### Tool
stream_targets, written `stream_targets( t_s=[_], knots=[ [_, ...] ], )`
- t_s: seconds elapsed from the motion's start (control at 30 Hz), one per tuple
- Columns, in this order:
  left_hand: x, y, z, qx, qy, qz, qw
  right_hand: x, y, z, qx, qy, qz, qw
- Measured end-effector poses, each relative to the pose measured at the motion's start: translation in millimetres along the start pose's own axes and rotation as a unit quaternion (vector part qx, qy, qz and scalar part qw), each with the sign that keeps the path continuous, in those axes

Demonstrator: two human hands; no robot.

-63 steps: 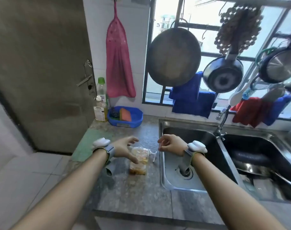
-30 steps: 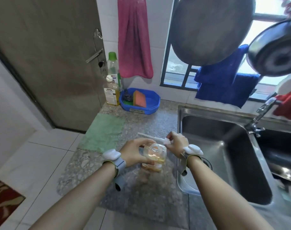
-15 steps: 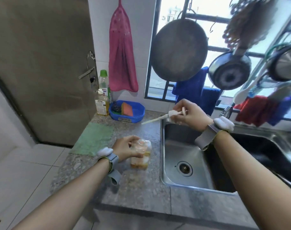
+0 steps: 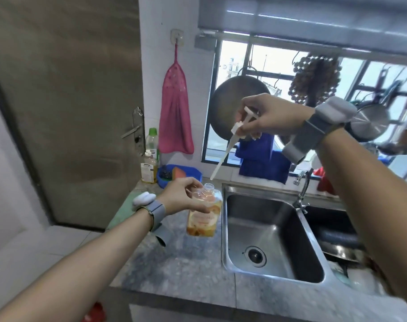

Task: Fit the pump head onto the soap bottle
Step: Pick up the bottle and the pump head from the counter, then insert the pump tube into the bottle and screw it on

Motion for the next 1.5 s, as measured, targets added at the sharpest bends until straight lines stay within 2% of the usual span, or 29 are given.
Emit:
stream_targets(
  t_s=[0.23, 0.63, 0.8, 0.9, 0.97, 1.0, 1.07, 1.13, 1.23, 1.3, 1.4, 1.5],
  knots=[
    [-10, -23, -16, 0.02, -0.005, 0.0, 1.0, 13, 14, 2, -0.007, 0.026, -0.04, 0.999],
    [-26, -57, -23, 0.048, -0.05, -0.048, 0.996, 91, 13, -8, 0.01, 0.133, -0.105, 0.986],
    [-32, -61, -24, 0.056, -0.06, -0.05, 0.995, 97, 17, -15, 0.022, 0.12, -0.114, 0.986],
    [-36, -62, -24, 0.054, -0.068, -0.065, 0.994, 88, 18, -17, 0.063, 0.092, -0.06, 0.992],
    [-41, -66, -23, 0.062, -0.076, -0.062, 0.993, 76, 14, -17, 0.118, 0.053, 0.074, 0.989],
    [-43, -68, -23, 0.064, -0.078, -0.065, 0.993, 69, 9, -17, 0.144, 0.025, 0.171, 0.974],
    [-47, -71, -23, 0.064, -0.078, -0.069, 0.993, 59, -8, -19, 0.166, -0.032, 0.345, 0.923],
    [-49, -74, -22, 0.066, -0.071, -0.068, 0.993, 62, -28, -24, 0.162, -0.036, 0.425, 0.89],
    [-48, -75, -21, 0.068, -0.065, -0.07, 0.993, 85, -37, -36, 0.128, 0.057, 0.433, 0.891],
    [-48, -76, -20, 0.07, -0.06, -0.073, 0.993, 92, -31, -39, 0.088, 0.073, 0.425, 0.898],
    [-46, -79, -18, 0.079, -0.052, -0.076, 0.993, 89, -24, -38, 0.071, 0.015, 0.397, 0.915],
    [-43, -82, -17, 0.091, -0.056, -0.071, 0.992, 86, -20, -37, 0.07, -0.083, 0.302, 0.947]
  ],
)
Point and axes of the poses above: each hand's wrist, its own z-axis towards the middle knuckle, its own x-axis out of the palm, y = z × x, the point moved 5 cm from there along z, towards the middle knuckle, and after that the axes turned 12 degrees about -y, right-handed, at the moved point
